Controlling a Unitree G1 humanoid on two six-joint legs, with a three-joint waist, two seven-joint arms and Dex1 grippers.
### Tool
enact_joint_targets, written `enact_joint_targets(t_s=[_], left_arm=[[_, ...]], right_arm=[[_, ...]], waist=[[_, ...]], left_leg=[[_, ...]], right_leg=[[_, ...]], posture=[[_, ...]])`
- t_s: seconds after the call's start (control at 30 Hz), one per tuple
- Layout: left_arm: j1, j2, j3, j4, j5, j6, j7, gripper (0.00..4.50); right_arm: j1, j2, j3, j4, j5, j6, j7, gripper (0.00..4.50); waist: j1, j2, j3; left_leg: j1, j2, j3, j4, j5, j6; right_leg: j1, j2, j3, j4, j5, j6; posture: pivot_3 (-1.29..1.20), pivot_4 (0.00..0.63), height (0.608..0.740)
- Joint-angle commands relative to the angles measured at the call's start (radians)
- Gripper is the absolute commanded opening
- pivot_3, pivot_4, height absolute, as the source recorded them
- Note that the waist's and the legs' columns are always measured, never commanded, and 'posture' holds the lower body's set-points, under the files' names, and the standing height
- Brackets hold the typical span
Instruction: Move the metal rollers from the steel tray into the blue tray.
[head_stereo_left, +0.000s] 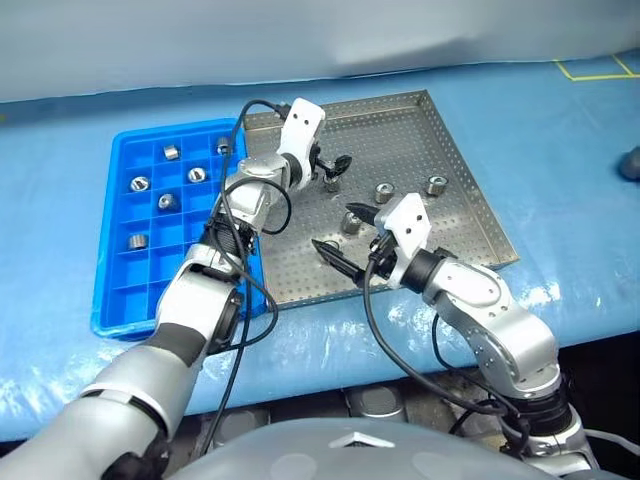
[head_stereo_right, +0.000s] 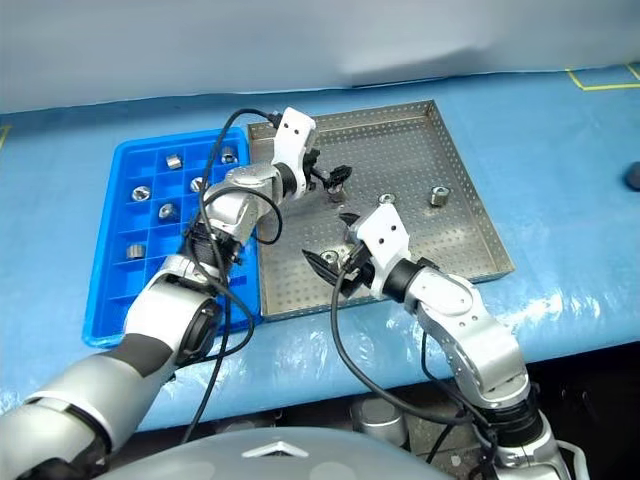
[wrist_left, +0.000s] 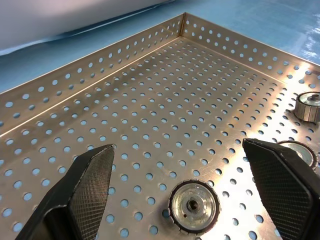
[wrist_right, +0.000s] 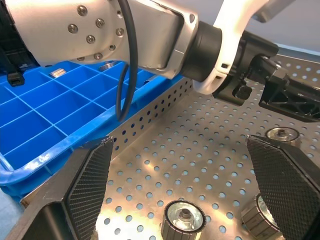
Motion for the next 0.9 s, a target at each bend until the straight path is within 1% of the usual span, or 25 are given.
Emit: enact_joint_targets(t_s=[0.03, 0.2, 0.33, 0.4, 0.47, 0.5, 0.57, 0.63, 0.67, 0.77, 0.9], left_arm=[[-0.043, -0.013, 0.003, 0.079, 0.041, -0.066, 0.035, 4.48], [-0.044, -0.029, -0.033, 0.163, 0.098, -0.090, 0.019, 4.48], [-0.033, -0.036, -0.043, 0.185, 0.120, -0.081, 0.004, 4.48], [-0.018, -0.034, -0.054, 0.176, 0.139, -0.071, 0.002, 4.11], [0.002, -0.032, -0.056, 0.145, 0.146, -0.058, -0.003, 3.59], [0.012, -0.030, -0.055, 0.123, 0.147, -0.053, -0.005, 3.23], [0.037, -0.025, -0.047, 0.055, 0.137, -0.032, -0.007, 2.55], [0.078, -0.013, -0.034, -0.061, 0.117, 0.008, -0.013, 1.92], [0.101, -0.007, -0.024, -0.128, 0.104, 0.030, -0.012, 1.80], [0.180, 0.011, 0.022, -0.357, 0.056, 0.104, -0.003, 1.80], [0.305, 0.042, 0.114, -0.702, -0.030, 0.207, 0.027, 1.80]], right_arm=[[0.009, 0.006, 0.000, -0.051, 0.003, -0.010, -0.010, 4.50], [0.008, 0.011, 0.002, -0.053, 0.003, -0.011, -0.013, 4.50], [-0.001, 0.014, 0.010, -0.046, -0.001, -0.012, -0.014, 4.50], [-0.007, 0.015, 0.012, -0.042, -0.001, -0.013, -0.013, 4.50], [-0.010, 0.015, 0.012, -0.038, -0.002, -0.014, -0.011, 4.50], [-0.012, 0.014, 0.012, -0.036, -0.002, -0.014, -0.011, 4.50], [-0.013, 0.012, 0.010, -0.035, -0.001, -0.014, -0.009, 4.50], [-0.017, 0.011, 0.011, -0.032, -0.001, -0.013, -0.008, 4.50], [-0.019, 0.012, 0.011, -0.031, 0.000, -0.013, -0.007, 4.50], [-0.026, 0.013, 0.017, -0.028, 0.000, -0.013, -0.004, 4.50], [-0.045, 0.015, 0.030, -0.022, 0.001, -0.013, 0.008, 4.50]], waist=[[-0.008, 0.000, 0.000], [-0.022, 0.000, 0.000], [-0.024, 0.000, 0.000], [-0.024, 0.000, 0.000], [-0.024, 0.000, 0.000], [-0.024, 0.000, 0.000], [-0.022, 0.000, 0.000], [-0.021, 0.000, 0.000], [-0.022, 0.000, 0.000], [-0.020, 0.000, 0.000], [-0.016, 0.000, 0.000]], left_leg=[[0.000, 0.000, 0.000, 0.000, 0.000, 0.000], [0.001, 0.000, 0.000, 0.000, 0.000, 0.000], [0.001, 0.000, 0.000, 0.000, 0.000, 0.000], [0.001, 0.000, 0.000, 0.000, 0.000, 0.000], [0.001, 0.000, 0.000, 0.000, 0.000, 0.000], [0.001, 0.000, 0.000, 0.000, 0.000, 0.000], [0.001, 0.000, 0.000, 0.000, 0.000, 0.000], [0.001, 0.000, 0.000, 0.000, 0.000, -0.001], [0.001, 0.000, 0.000, 0.000, 0.000, -0.001], [0.001, 0.000, 0.000, 0.000, 0.001, -0.002], [0.002, 0.001, 0.001, 0.000, 0.002, -0.003]], right_leg=[[0.000, 0.000, 0.000, 0.000, 0.000, 0.000], [0.000, 0.000, 0.000, 0.001, 0.000, 0.000], [0.000, 0.000, 0.000, 0.001, 0.000, 0.000], [0.000, 0.000, 0.000, 0.001, 0.000, 0.000], [0.000, 0.000, 0.000, 0.001, 0.000, 0.000], [0.000, 0.000, 0.000, 0.001, 0.000, 0.000], [0.001, 0.000, 0.000, 0.001, 0.000, 0.000], [0.001, 0.000, 0.000, 0.002, 0.000, 0.000], [0.000, 0.000, 0.001, 0.002, 0.000, 0.000], [0.000, 0.000, 0.001, 0.002, 0.000, 0.000], [0.000, 0.000, 0.002, 0.003, 0.000, 0.000]], posture=[[-0.26, 0.150, 0.740], [-0.25, 0.150, 0.740], [-0.25, 0.150, 0.740], [-0.24, 0.150, 0.740], [-0.24, 0.150, 0.740], [-0.24, 0.150, 0.740], [-0.22, 0.150, 0.740], [-0.22, 0.150, 0.740], [-0.21, 0.150, 0.740], [-0.20, 0.150, 0.740], [-0.17, 0.150, 0.740]])
